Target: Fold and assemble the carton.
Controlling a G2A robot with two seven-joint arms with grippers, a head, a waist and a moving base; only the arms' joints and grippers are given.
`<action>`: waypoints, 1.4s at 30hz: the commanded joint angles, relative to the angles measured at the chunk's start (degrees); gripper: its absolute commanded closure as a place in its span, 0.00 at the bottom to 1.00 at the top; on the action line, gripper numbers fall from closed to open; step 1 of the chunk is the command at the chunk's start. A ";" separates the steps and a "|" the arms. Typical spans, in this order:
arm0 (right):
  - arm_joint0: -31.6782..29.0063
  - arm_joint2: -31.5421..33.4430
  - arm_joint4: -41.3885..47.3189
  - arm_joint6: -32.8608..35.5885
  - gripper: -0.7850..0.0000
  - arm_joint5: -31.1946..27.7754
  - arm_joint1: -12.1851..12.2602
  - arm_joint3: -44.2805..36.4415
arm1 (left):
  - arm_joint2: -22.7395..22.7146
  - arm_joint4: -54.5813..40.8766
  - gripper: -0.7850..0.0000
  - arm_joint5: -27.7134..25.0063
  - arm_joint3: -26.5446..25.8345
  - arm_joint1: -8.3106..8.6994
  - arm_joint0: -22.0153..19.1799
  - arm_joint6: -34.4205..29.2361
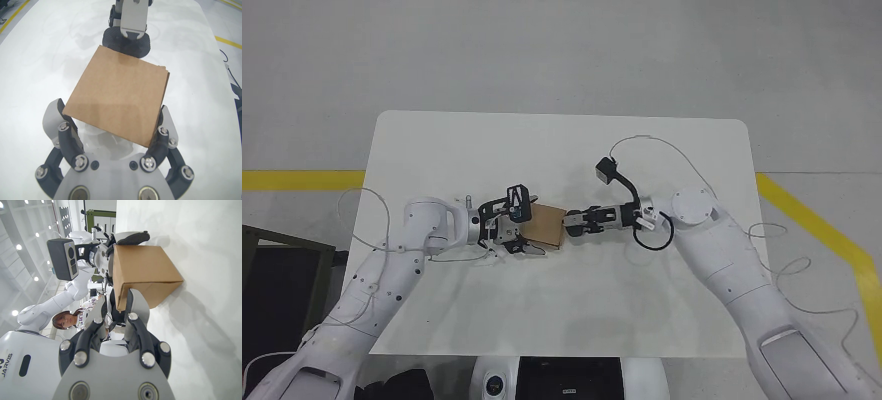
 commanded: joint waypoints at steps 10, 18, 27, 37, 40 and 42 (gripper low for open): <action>-2.67 4.48 -1.16 -0.43 0.73 -1.66 1.86 -4.04 | -1.07 -1.42 0.00 0.90 0.85 0.05 -0.44 -0.02; -6.64 11.34 -3.14 -1.14 0.00 -5.07 4.39 -10.02 | -7.72 -7.66 0.00 -1.41 -2.44 1.73 1.74 -1.75; -11.21 19.07 -7.50 -5.25 0.00 -14.43 6.73 -15.36 | -15.54 -16.51 0.00 2.58 -7.88 3.58 3.42 -8.58; -13.74 27.91 -22.99 -25.58 0.00 -25.57 8.21 -14.71 | -16.01 -19.73 0.00 16.97 -4.40 2.86 0.25 -11.02; -14.94 31.15 -29.49 -34.20 0.00 -25.64 8.56 -15.31 | -16.40 -19.91 0.00 18.53 -2.59 2.80 -1.48 -12.18; -15.61 32.26 -31.66 -37.35 0.00 -25.16 8.68 -15.72 | -16.43 -18.93 0.00 18.11 -2.19 2.87 -2.22 -13.12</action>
